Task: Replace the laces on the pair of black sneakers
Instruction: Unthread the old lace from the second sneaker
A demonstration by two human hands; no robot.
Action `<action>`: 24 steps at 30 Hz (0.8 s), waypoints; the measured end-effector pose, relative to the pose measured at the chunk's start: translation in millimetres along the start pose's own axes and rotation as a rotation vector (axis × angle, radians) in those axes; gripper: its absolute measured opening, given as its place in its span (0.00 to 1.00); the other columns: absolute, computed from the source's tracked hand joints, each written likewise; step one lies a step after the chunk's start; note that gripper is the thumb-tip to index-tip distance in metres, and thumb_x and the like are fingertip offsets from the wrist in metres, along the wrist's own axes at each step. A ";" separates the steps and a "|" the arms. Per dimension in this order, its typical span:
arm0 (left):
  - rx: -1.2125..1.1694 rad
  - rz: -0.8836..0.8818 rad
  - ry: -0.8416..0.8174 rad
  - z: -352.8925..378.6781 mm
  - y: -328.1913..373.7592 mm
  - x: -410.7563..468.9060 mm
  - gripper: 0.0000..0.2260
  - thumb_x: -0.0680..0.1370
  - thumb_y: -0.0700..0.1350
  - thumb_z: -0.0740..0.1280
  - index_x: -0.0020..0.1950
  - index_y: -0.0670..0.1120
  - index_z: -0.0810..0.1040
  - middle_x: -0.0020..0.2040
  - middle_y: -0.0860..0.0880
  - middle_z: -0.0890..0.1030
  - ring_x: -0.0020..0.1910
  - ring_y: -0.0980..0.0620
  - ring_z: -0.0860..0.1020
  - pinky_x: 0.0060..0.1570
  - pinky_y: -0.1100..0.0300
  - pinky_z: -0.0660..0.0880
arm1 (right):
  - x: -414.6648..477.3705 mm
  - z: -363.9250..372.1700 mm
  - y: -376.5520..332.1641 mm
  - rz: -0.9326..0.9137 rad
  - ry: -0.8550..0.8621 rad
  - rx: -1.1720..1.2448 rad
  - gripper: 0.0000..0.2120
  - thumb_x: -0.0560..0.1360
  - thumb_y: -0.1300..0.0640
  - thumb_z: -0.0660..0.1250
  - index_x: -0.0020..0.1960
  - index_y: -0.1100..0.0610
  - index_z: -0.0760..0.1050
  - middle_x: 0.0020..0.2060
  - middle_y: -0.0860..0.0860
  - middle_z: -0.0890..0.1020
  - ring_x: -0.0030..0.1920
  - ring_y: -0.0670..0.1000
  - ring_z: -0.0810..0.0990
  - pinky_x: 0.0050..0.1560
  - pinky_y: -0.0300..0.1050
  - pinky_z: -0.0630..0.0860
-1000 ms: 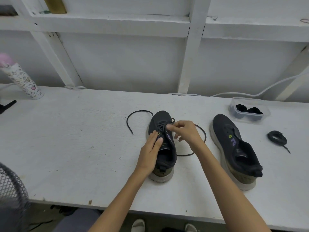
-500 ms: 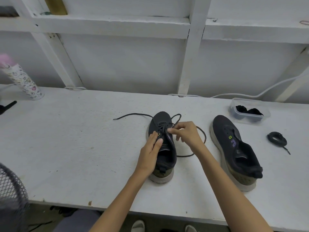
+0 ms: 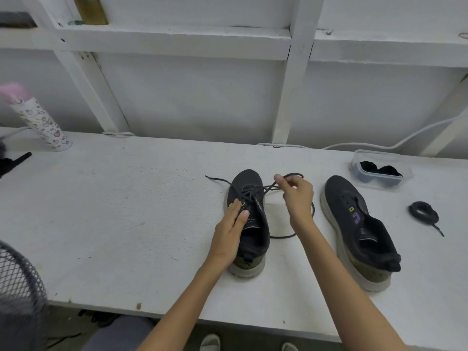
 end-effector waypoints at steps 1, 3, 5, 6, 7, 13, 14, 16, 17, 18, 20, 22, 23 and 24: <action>0.000 -0.001 0.001 -0.1 -0.2 0.2 0.23 0.82 0.51 0.60 0.77 0.49 0.63 0.76 0.56 0.64 0.76 0.59 0.58 0.76 0.58 0.55 | -0.3 5.1 1.8 0.014 -0.057 -0.010 0.18 0.75 0.52 0.72 0.30 0.55 0.71 0.24 0.44 0.71 0.28 0.47 0.66 0.34 0.43 0.65; -0.005 -0.003 0.005 -0.3 -0.7 0.8 0.23 0.82 0.51 0.60 0.77 0.48 0.63 0.76 0.56 0.64 0.76 0.59 0.58 0.76 0.58 0.55 | -8.4 27.0 9.7 0.046 -0.265 -0.139 0.18 0.72 0.49 0.75 0.31 0.59 0.74 0.25 0.48 0.73 0.26 0.44 0.67 0.32 0.39 0.65; -0.009 -0.003 0.007 -0.7 -0.9 1.2 0.23 0.82 0.51 0.60 0.76 0.48 0.64 0.76 0.55 0.64 0.76 0.59 0.58 0.76 0.56 0.55 | -17.9 42.7 17.4 0.044 -0.407 -0.228 0.19 0.70 0.50 0.77 0.34 0.65 0.77 0.30 0.54 0.78 0.27 0.41 0.70 0.34 0.38 0.67; -0.008 -0.002 0.005 -0.6 -0.8 1.0 0.23 0.82 0.51 0.60 0.76 0.48 0.64 0.76 0.55 0.64 0.76 0.59 0.58 0.76 0.56 0.55 | -17.1 42.1 14.8 0.014 -0.392 -0.232 0.18 0.70 0.52 0.77 0.34 0.65 0.77 0.30 0.54 0.79 0.28 0.41 0.71 0.35 0.38 0.68; -0.005 -0.002 0.003 -0.4 -0.7 0.8 0.23 0.82 0.51 0.60 0.76 0.48 0.64 0.76 0.55 0.64 0.76 0.59 0.58 0.76 0.56 0.55 | -13.2 36.8 9.7 -0.020 -0.332 -0.214 0.17 0.71 0.53 0.76 0.33 0.64 0.77 0.29 0.52 0.78 0.28 0.41 0.71 0.37 0.40 0.68; 0.004 0.000 0.003 -0.2 -0.6 0.8 0.23 0.82 0.51 0.60 0.77 0.48 0.63 0.76 0.55 0.63 0.76 0.59 0.58 0.77 0.57 0.55 | -2.2 8.9 3.5 0.015 -0.083 -0.043 0.18 0.74 0.49 0.73 0.32 0.57 0.72 0.26 0.47 0.73 0.29 0.46 0.69 0.35 0.44 0.67; 0.004 0.001 0.004 -0.2 -0.6 1.0 0.23 0.82 0.51 0.60 0.77 0.48 0.63 0.76 0.55 0.63 0.76 0.59 0.58 0.77 0.57 0.55 | -8.4 22.6 5.9 0.023 -0.210 -0.101 0.17 0.73 0.49 0.74 0.31 0.56 0.74 0.26 0.46 0.74 0.27 0.43 0.70 0.34 0.40 0.68; 0.007 0.002 0.004 -0.5 -0.5 1.5 0.23 0.82 0.51 0.60 0.77 0.48 0.63 0.76 0.55 0.64 0.76 0.59 0.58 0.76 0.56 0.55 | -20.4 43.9 12.1 0.014 -0.410 -0.200 0.17 0.70 0.51 0.77 0.32 0.60 0.76 0.28 0.52 0.78 0.27 0.40 0.71 0.34 0.36 0.69; 0.007 0.001 0.003 -0.4 -0.4 1.7 0.23 0.82 0.51 0.60 0.77 0.48 0.63 0.76 0.55 0.64 0.76 0.59 0.58 0.76 0.56 0.55 | -19.8 44.3 10.6 -0.012 -0.409 -0.219 0.17 0.70 0.52 0.77 0.32 0.63 0.77 0.30 0.57 0.80 0.28 0.41 0.72 0.35 0.38 0.69; 0.005 0.000 0.002 -0.1 -0.5 1.8 0.23 0.82 0.51 0.60 0.77 0.48 0.63 0.76 0.55 0.64 0.76 0.59 0.58 0.76 0.56 0.55 | -15.4 38.9 6.0 -0.040 -0.349 -0.210 0.17 0.70 0.52 0.77 0.32 0.63 0.77 0.32 0.59 0.80 0.29 0.43 0.73 0.36 0.40 0.70; 0.010 0.002 0.003 -0.3 -0.7 1.4 0.23 0.82 0.51 0.60 0.77 0.49 0.63 0.76 0.55 0.64 0.76 0.59 0.58 0.76 0.56 0.55 | -1.9 16.9 -0.1 -0.041 -0.136 -0.132 0.16 0.71 0.52 0.76 0.31 0.59 0.76 0.28 0.53 0.78 0.30 0.46 0.73 0.38 0.44 0.71; 0.012 0.004 0.004 -0.5 -0.9 1.3 0.23 0.82 0.52 0.60 0.77 0.49 0.63 0.76 0.55 0.64 0.76 0.59 0.58 0.76 0.56 0.56 | 2.7 3.2 0.2 -0.002 -0.019 -0.023 0.18 0.73 0.51 0.74 0.30 0.55 0.72 0.25 0.44 0.74 0.30 0.46 0.71 0.37 0.42 0.70; 0.011 0.004 0.005 -0.6 -1.1 1.5 0.23 0.82 0.52 0.60 0.77 0.49 0.63 0.76 0.55 0.64 0.76 0.59 0.58 0.76 0.56 0.56 | 0.7 5.6 0.3 0.013 -0.049 -0.017 0.18 0.74 0.50 0.73 0.30 0.54 0.72 0.23 0.42 0.73 0.29 0.45 0.71 0.35 0.39 0.69; 0.011 0.005 0.007 -0.6 -1.2 1.8 0.23 0.82 0.52 0.60 0.77 0.49 0.64 0.76 0.55 0.65 0.76 0.59 0.59 0.76 0.56 0.56 | -4.1 13.1 0.0 0.019 -0.127 -0.053 0.17 0.74 0.50 0.73 0.31 0.55 0.73 0.21 0.41 0.72 0.27 0.43 0.70 0.31 0.36 0.68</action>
Point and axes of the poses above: each hand's wrist, its own x-axis towards the middle knuckle, its own z-axis out of the palm, y = z × x, the point moved 10 cm from there along x, towards the middle knuckle
